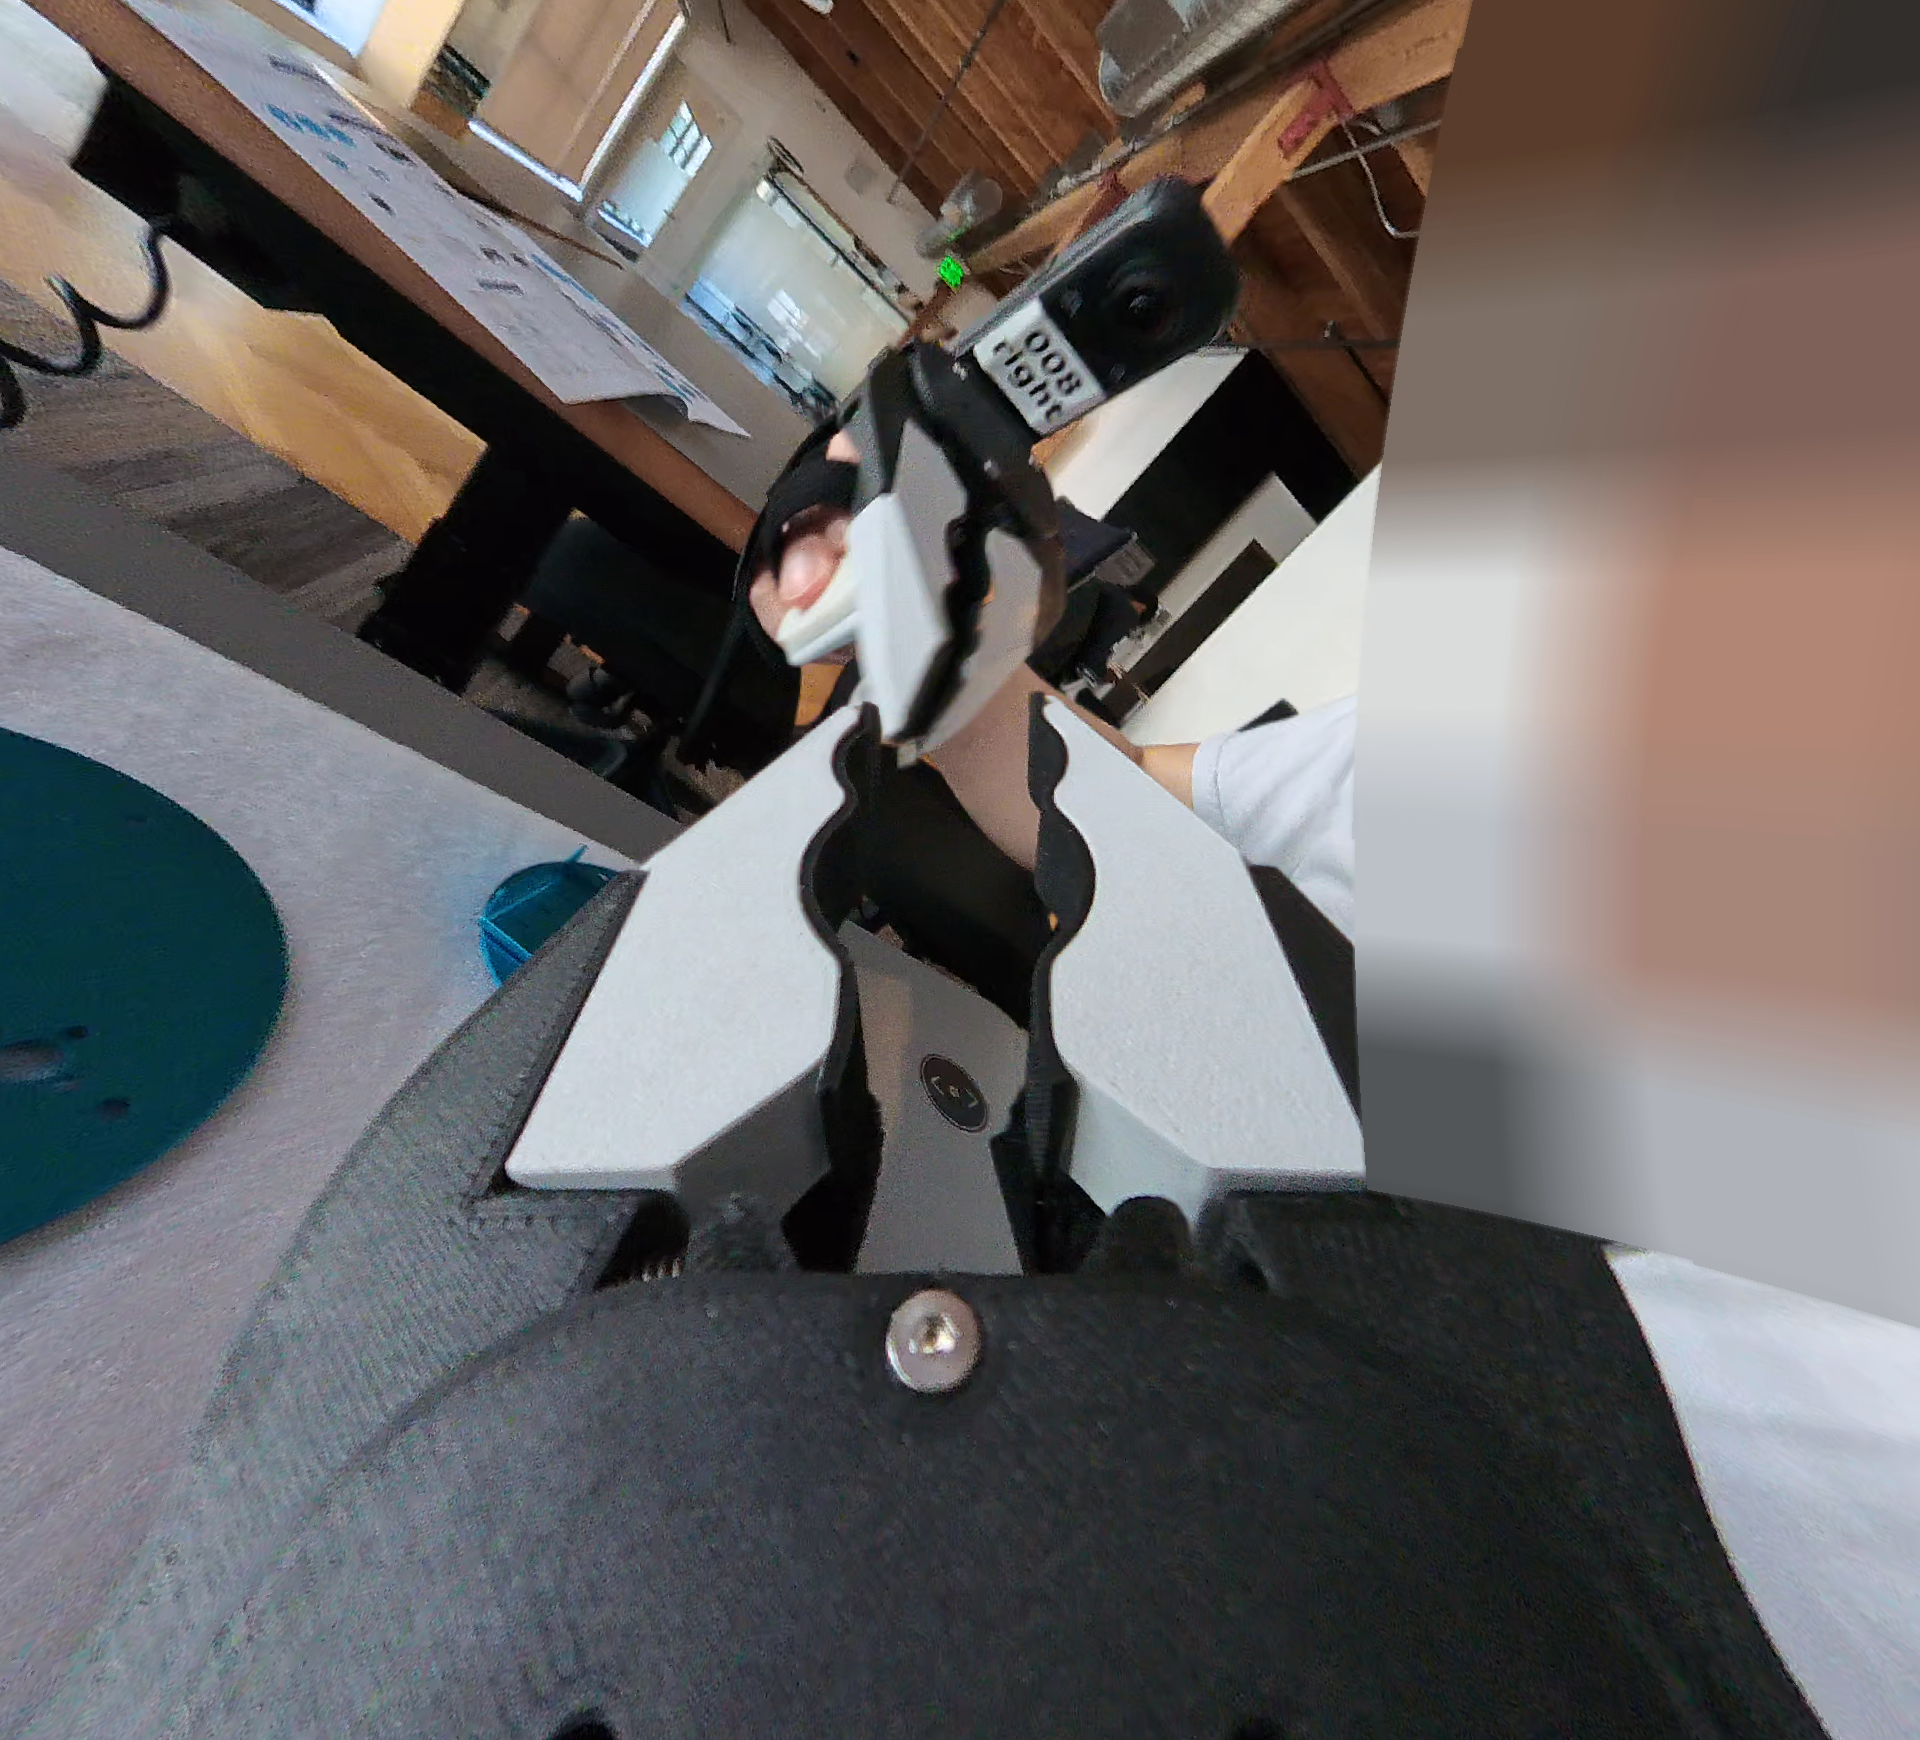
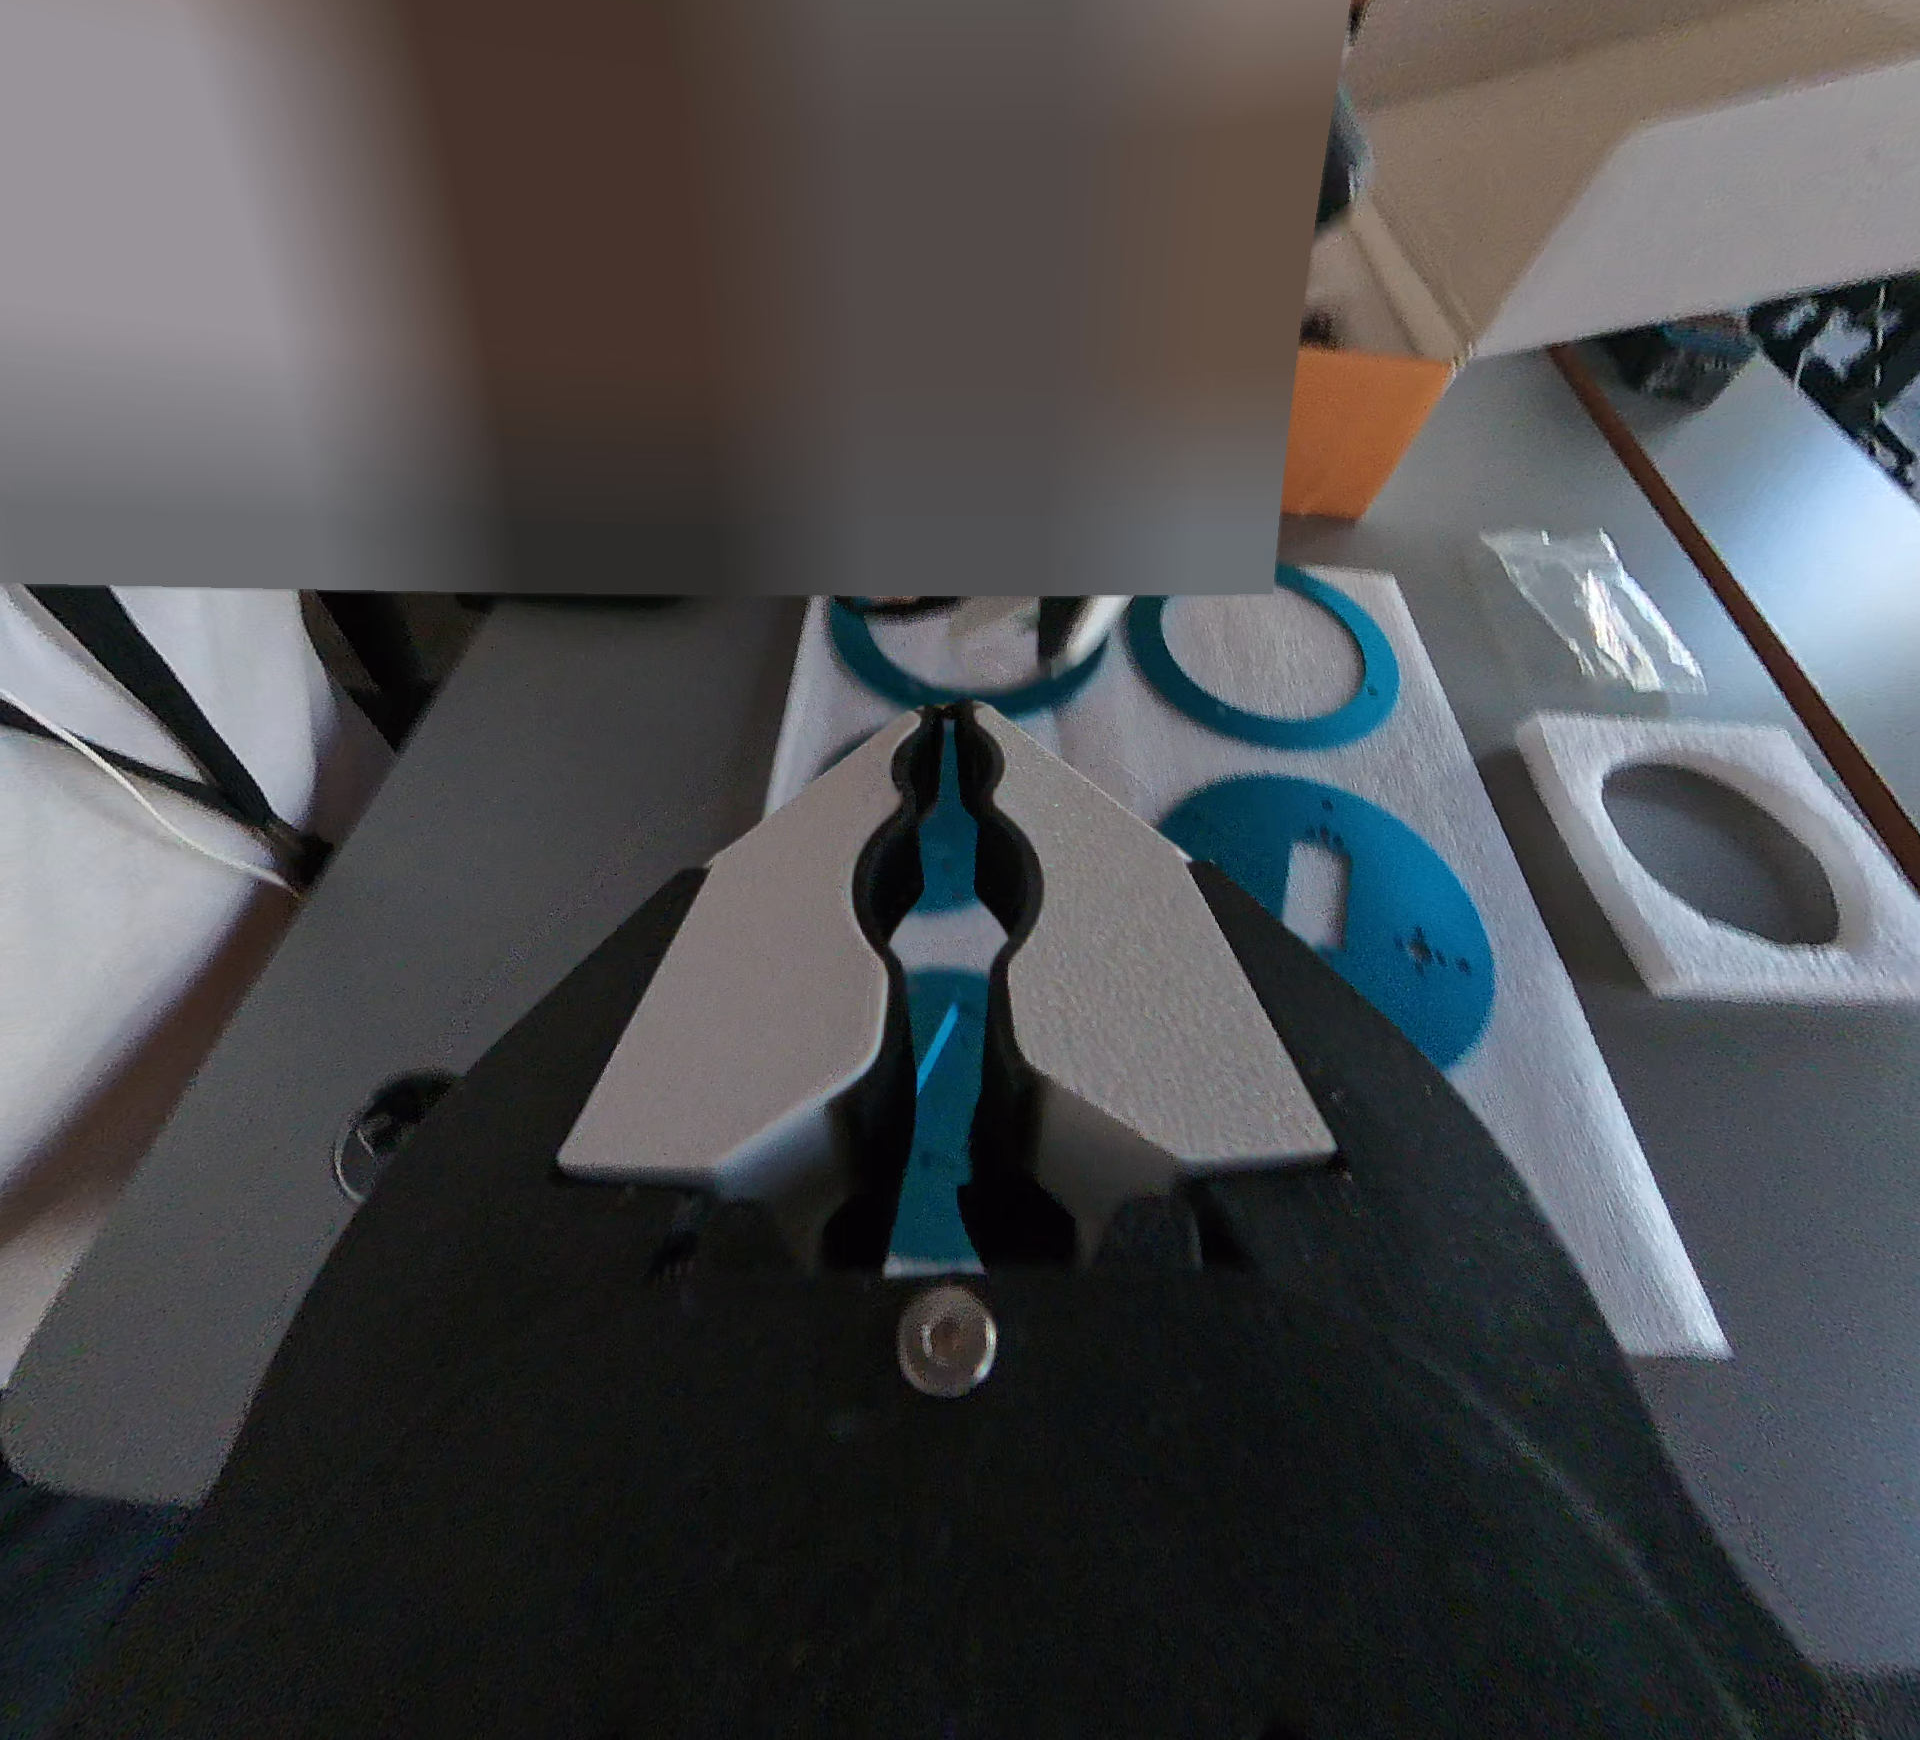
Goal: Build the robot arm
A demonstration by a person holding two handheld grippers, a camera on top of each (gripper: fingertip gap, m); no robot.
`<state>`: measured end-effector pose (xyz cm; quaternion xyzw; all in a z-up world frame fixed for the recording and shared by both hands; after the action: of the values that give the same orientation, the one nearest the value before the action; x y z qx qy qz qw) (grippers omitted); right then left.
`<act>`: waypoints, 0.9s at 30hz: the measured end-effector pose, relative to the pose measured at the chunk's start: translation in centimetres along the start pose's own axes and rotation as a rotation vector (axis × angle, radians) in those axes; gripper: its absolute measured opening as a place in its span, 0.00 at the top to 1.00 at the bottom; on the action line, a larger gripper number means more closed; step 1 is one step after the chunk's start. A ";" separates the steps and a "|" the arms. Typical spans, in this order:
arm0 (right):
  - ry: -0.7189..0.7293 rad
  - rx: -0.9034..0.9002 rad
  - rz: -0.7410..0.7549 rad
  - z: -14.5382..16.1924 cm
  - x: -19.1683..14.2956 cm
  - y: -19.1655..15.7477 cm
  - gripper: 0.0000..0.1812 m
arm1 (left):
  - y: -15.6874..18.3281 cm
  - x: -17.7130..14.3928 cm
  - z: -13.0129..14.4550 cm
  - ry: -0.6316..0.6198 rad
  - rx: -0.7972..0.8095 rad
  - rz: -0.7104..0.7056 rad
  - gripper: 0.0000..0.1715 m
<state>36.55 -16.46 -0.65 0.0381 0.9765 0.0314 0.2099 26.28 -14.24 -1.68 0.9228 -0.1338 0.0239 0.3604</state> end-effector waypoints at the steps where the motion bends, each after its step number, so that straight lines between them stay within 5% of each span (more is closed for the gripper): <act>1: -0.090 -0.005 0.025 1.3 -0.1 0.5 0.99 | 0.0 -0.5 -0.3 0.019 0.007 -0.012 0.86; 5: -0.402 -0.060 0.023 6.0 0.2 1.5 0.99 | -0.6 -1.5 -0.5 0.002 0.070 -0.134 0.88; 10: -0.546 -0.154 -0.055 8.1 1.9 1.1 0.99 | -0.6 -0.7 0.1 -0.050 0.073 -0.127 0.91; 27: -0.646 -0.274 -0.108 8.9 3.4 0.6 1.00 | -0.4 -0.8 -0.1 -0.034 0.078 -0.107 0.94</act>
<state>37.18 -15.16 -10.12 -0.0343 0.8469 0.1373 0.5126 25.61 -13.76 -1.97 0.9423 -0.0893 -0.0058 0.3226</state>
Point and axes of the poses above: each gripper's, where its closed fingertips meet, x out along the fingers, z out of its underside, y = z × x across the jaws, the point moved 5 cm from there along -x, back along the fingers, and after that the axes turned 3 degrees about -y, right-handed, at the moved point
